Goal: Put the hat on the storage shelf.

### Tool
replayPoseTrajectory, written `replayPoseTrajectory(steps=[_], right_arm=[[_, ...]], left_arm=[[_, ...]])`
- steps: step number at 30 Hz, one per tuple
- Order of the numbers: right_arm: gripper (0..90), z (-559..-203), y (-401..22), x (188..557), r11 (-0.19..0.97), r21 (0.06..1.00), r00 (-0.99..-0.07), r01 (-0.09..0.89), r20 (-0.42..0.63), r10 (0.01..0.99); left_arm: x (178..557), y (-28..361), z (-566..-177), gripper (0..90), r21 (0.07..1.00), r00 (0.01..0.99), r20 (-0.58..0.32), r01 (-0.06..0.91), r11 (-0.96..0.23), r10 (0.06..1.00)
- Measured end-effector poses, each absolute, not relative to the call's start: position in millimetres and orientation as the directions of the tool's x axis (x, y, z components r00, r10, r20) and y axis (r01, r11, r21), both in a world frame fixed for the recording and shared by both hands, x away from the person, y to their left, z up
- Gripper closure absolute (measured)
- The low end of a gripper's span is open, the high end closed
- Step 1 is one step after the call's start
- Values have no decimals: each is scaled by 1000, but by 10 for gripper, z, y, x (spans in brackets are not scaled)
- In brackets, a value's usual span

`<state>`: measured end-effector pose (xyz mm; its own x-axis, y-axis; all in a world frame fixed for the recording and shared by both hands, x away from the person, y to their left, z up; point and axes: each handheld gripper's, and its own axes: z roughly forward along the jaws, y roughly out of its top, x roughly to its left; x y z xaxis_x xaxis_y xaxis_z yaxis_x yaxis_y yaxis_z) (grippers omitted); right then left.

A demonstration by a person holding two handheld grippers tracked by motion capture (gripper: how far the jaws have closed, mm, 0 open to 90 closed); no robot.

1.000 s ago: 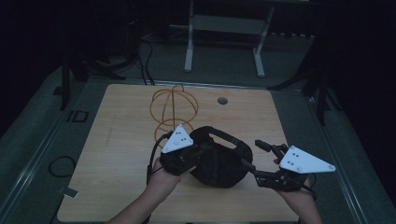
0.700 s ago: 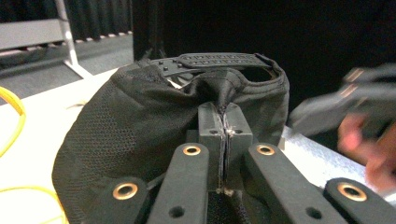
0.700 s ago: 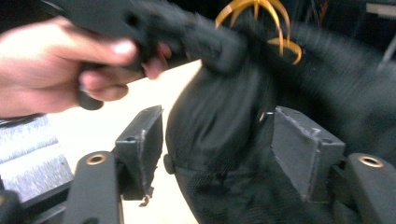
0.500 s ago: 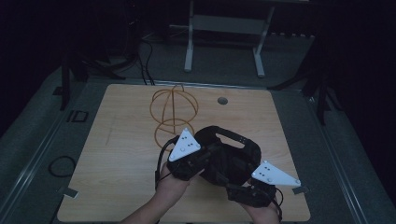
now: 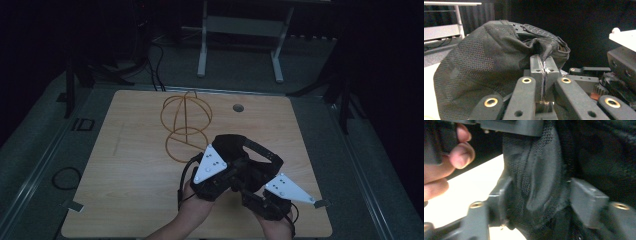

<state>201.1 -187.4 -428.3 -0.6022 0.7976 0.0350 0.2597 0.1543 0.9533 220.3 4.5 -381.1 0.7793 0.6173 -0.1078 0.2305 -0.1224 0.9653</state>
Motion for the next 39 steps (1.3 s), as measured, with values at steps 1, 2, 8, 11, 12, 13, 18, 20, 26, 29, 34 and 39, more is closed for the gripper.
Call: replayPoseTrajectory(steps=[1, 2, 8, 11, 12, 13, 18, 20, 26, 29, 34, 39], right_arm=[[535, -4285, -1890, 2017, 157, 953, -600, 258, 31, 800], [618, -4286, -1909, 2021, 163, 955, -603, 247, 19, 798], [870, -4240, -1943, 1999, 219, 956, -600, 194, -61, 798], [887, -4208, -1934, 1997, 269, 948, -614, 170, -112, 781], [887, -4200, -1933, 2000, 278, 946, -618, 169, -118, 777], [887, -4193, -1936, 2004, 289, 944, -624, 161, -129, 770], [889, -4134, -1937, 2015, 319, 936, -639, 149, -155, 754], [889, -4119, -1944, 2028, 328, 933, -638, 147, -164, 752], [890, -4067, -1989, 2050, 325, 935, -638, 144, -163, 752], [890, -4051, -1997, 2045, 321, 936, -637, 143, -161, 754], [890, -3938, -2066, 2013, 317, 941, -629, 118, -176, 757], [889, -3810, -2129, 1990, 315, 945, -631, 87, -193, 752]], left_arm=[[2204, 32, -3823, 898, 964, 779, -113, 236, -120, 617], [2206, 23, -3830, 898, 964, 781, -110, 235, -126, 615], [2221, 12, -3845, 896, 966, 773, -117, 234, -110, 623], [2267, 41, -3858, 895, 964, 772, -132, 245, -100, 622], [2280, 50, -3859, 894, 964, 772, -137, 247, -95, 621], [2296, 60, -3858, 893, 963, 775, -151, 257, -88, 614], [2357, 85, -3841, 825, 960, 776, -174, 272, -73, 606], [2372, 108, -3823, 805, 962, 776, -164, 264, -77, 609], [2364, 222, -3766, 527, 970, 776, -118, 222, -94, 620], [2355, 281, -3752, 438, 972, 774, -104, 211, -100, 624], [2317, 436, -3751, 208, 971, 755, -46, 186, -147, 654], [2310, 564, -3818, 72, 971, 730, -10, 171, -168, 683]])
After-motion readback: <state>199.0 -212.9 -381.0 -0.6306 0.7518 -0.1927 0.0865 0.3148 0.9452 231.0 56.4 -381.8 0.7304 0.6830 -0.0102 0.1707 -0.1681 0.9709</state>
